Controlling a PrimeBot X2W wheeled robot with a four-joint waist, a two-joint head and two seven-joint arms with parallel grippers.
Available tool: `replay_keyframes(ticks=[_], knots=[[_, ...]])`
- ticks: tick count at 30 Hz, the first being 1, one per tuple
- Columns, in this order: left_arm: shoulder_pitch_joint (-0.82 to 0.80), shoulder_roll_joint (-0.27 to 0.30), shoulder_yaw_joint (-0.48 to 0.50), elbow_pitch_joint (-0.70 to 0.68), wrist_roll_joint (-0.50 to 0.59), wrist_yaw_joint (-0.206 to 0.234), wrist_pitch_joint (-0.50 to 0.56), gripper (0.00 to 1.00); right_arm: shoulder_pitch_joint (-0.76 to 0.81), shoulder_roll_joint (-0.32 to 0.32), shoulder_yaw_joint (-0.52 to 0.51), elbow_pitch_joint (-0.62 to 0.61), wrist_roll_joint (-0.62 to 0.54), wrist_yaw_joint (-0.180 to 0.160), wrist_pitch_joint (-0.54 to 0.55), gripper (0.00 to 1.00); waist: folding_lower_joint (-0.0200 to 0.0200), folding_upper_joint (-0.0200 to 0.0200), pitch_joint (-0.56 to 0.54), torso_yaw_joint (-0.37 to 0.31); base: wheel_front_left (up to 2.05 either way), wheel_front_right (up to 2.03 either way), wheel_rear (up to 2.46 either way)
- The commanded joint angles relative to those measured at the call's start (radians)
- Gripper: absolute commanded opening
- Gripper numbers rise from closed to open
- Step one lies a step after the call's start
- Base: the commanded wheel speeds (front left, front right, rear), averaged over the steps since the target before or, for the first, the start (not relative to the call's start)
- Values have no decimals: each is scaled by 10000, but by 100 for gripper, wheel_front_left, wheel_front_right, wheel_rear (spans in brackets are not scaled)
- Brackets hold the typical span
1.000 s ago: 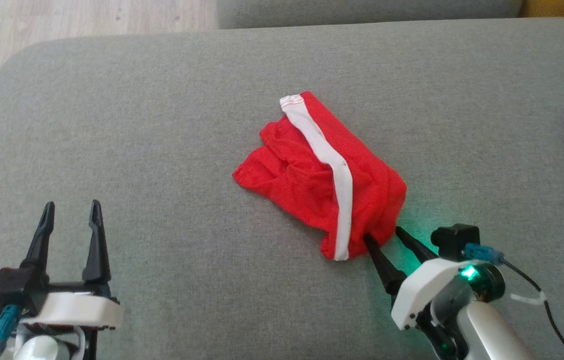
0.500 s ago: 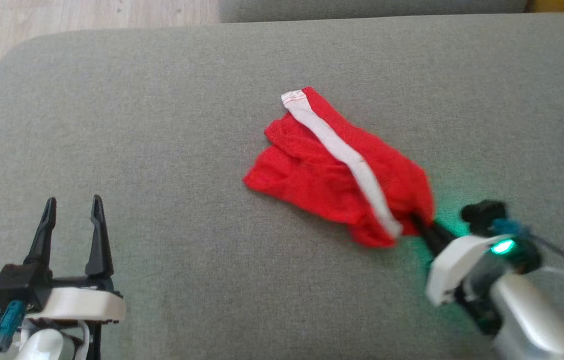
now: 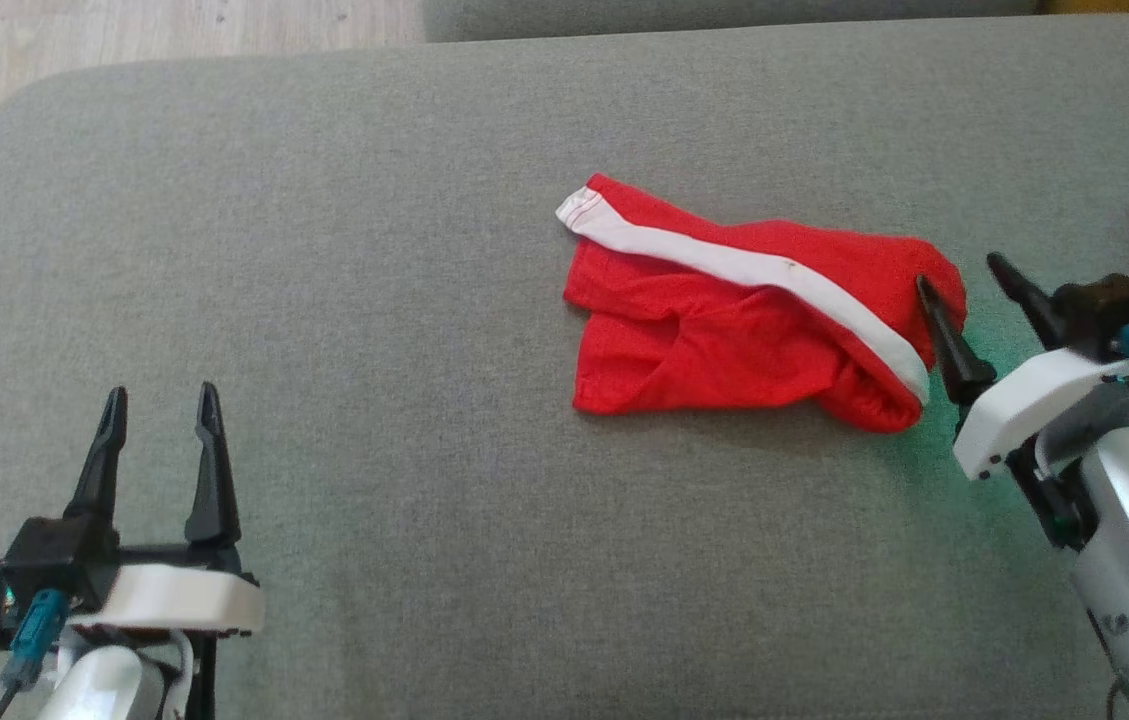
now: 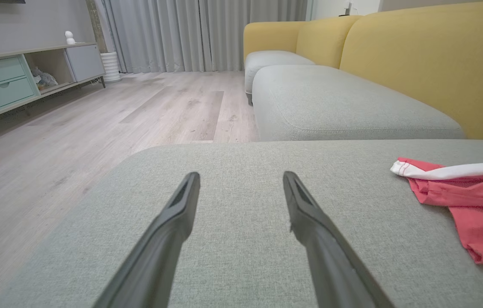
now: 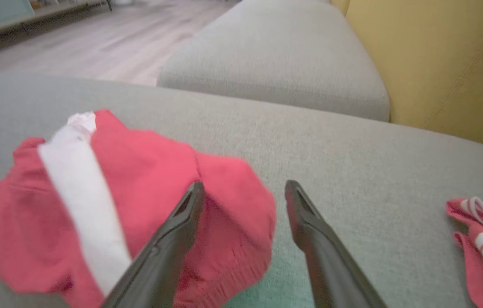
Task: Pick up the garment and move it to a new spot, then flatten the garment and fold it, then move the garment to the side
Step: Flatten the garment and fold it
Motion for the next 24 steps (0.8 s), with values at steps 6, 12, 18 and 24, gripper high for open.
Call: replay_keyframes(ticks=[6, 12, 18, 24], knots=[[-308, 259, 447, -193, -30, 152, -147, 100, 134, 168, -1057, -1256, -83, -7, -925, 100, -1, 0, -178, -170, 0, 0, 0], [-157, 362, 466, -244, -75, 196, -85, 100, 1535, 754, -2087, -3831, -674, -7, -530, 100, -1, 0, -394, -297, 0, 0, 0], [-69, 431, 438, -295, -83, 223, -27, 100, 3203, 1537, -2726, -6052, -1065, -7, 336, 100, -1, 0, -513, -355, 0, 0, 0], [38, 522, 433, -354, -116, 259, 53, 100, 4708, 2330, -3063, -7653, -1276, -7, 1149, 100, -1, 0, -615, -409, 0, 0, 0]])
